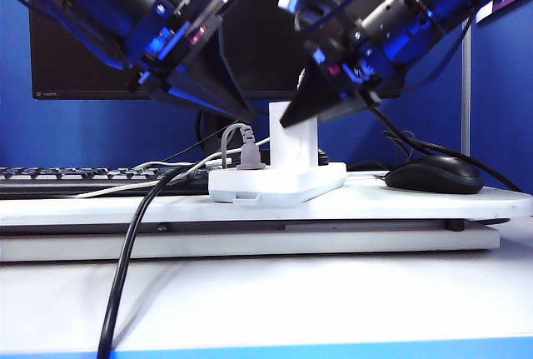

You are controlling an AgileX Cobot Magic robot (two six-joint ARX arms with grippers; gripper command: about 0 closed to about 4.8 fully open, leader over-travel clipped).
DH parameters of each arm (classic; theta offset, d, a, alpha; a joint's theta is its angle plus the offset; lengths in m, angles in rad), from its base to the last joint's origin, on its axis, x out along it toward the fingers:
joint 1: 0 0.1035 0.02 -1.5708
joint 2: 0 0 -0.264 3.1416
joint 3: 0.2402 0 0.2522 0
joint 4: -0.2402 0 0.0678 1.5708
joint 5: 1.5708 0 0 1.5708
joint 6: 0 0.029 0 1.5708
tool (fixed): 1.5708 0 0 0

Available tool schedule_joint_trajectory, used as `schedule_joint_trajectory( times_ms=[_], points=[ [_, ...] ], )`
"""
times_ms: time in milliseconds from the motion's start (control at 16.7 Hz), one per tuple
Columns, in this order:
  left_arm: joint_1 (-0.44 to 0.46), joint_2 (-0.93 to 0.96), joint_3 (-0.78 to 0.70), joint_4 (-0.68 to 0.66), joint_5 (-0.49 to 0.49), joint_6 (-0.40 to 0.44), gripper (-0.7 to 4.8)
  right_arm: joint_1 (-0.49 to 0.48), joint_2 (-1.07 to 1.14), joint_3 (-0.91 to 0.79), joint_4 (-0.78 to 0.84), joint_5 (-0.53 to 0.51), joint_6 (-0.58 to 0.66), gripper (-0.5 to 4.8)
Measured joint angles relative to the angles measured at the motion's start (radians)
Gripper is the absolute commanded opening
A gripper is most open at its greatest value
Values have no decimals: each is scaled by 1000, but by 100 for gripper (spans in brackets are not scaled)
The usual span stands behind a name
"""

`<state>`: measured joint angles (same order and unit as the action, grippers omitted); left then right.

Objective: Unplug the white charger from the socket, then place it next to the socket.

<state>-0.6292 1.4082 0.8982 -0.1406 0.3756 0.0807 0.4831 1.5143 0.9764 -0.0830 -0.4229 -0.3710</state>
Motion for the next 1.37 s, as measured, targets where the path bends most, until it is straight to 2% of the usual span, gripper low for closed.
schedule_joint_trajectory(
  times_ms=[60,299,359,418,896,1135,1374],
  points=[
    [0,9,0,8,2,-19,-5,0,6,0,-3,-3,0,81],
    [0,39,0,50,3,-227,-5,0,6,0,-2,-4,0,79],
    [0,45,0,60,3,-262,-5,0,6,0,-2,-3,1,58],
    [0,57,0,75,3,-312,-5,0,6,0,-2,-3,1,7],
    [-27,108,0,125,4,-498,-5,0,6,0,5,-4,3,8],
    [-34,111,0,146,-93,-555,-5,0,6,0,6,-6,4,8],
    [-34,138,0,149,-93,-633,-5,0,6,0,5,-1,3,8]
  ],
)
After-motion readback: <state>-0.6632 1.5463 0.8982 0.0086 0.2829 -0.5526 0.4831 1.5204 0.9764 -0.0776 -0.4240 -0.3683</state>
